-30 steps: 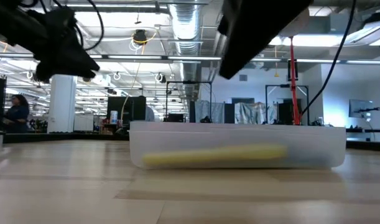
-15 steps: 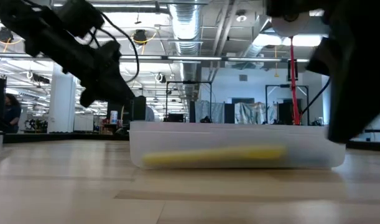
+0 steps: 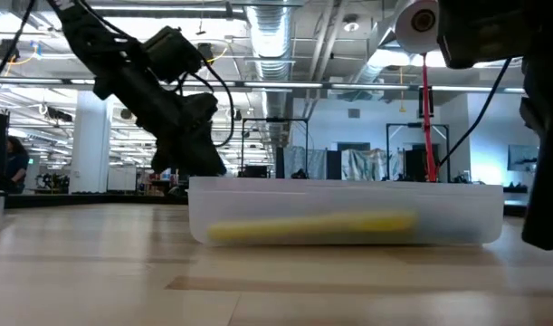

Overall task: Pick & place school supplies into a supply box
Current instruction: Close the pink supply box

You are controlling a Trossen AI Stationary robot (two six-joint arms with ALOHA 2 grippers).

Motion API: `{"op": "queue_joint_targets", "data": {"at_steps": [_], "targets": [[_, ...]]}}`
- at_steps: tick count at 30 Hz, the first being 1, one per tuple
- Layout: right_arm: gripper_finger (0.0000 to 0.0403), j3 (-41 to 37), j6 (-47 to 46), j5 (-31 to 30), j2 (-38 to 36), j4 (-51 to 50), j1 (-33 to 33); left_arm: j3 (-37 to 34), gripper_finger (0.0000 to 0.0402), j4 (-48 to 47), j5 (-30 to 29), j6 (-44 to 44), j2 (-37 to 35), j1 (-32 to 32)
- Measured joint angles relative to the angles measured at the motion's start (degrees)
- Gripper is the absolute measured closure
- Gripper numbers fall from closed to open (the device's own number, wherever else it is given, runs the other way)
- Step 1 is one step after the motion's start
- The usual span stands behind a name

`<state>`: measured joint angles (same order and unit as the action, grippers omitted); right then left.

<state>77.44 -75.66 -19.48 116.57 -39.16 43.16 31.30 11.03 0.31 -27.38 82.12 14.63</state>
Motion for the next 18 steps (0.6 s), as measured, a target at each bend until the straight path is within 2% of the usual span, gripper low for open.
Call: {"op": "queue_joint_targets", "data": {"at_steps": [9, 18], "targets": [[0.0403, -4.0, -5.2, -1.9, -0.3, 1.7, -1.1, 1.8, 0.0276, -0.6, 0.0, 1.8, 3.5, 0.0], [0.0403, -4.3, -5.0, -3.0, -0.2, 1.7, -1.8, 1.8, 0.0276, -2.6, 2.0, 4.2, 4.4, -0.5]]}}
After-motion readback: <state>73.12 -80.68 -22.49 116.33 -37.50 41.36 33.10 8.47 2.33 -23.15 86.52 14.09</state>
